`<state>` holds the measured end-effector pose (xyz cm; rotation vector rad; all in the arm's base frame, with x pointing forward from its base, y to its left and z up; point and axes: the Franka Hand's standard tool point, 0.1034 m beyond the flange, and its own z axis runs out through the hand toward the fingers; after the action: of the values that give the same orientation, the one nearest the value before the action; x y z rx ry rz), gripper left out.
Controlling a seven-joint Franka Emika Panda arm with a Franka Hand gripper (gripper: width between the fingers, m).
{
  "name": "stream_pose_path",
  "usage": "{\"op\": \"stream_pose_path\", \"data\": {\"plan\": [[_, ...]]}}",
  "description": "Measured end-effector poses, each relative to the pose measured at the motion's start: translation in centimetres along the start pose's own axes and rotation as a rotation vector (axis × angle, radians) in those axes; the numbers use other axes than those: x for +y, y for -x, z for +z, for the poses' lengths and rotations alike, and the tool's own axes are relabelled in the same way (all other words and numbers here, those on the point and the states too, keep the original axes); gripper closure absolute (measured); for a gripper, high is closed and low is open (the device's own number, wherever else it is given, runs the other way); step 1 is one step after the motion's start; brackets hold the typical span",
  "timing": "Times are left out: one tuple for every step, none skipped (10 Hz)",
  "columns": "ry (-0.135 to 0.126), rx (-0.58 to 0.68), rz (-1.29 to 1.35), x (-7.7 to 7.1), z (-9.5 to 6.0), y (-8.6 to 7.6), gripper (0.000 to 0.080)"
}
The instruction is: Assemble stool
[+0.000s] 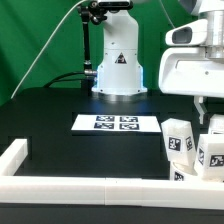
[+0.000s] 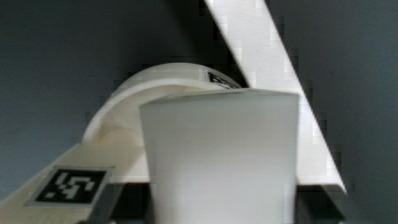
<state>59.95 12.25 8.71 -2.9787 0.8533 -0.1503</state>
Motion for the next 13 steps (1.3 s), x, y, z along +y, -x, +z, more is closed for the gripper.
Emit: {"op": "stream_pose_path", "data": {"plan": [[-0.002,-0.002,0.046,0.06,0.01,-0.02,0.0466],[-0.013,-0.011,0.202,0.42,0.03,-0.18,0.0466],[-0.023,-0.020,0.357,0.66,0.06,-0.18,0.0465],[-0.035,-0.017,0.452,0.75,0.10,-0.20,0.0465],[-0.057,-0.015,0.584,0.85,0.12,-0.23,0.0465],[-0.062,-0.018,0.660,0.83,0.12,-0.17,0.0465],[-0.062,-0.020,0.713,0.78,0.12,-0.16,0.0465],[-0.062,-0.022,0.764,0.78,0.12,-0.16,0.0465],[-0.061,-0.024,0.831,0.77,0.13,-0.15,0.0465],[-0.061,-0.026,0.871,0.76,0.14,-0.13,0.0465],[-0.061,-0.029,0.948,0.73,0.15,-0.11,0.0464],[-0.060,-0.031,1.001,0.73,0.15,-0.10,0.0464],[-0.065,-0.037,1.061,0.80,0.15,-0.15,0.0464]]}}
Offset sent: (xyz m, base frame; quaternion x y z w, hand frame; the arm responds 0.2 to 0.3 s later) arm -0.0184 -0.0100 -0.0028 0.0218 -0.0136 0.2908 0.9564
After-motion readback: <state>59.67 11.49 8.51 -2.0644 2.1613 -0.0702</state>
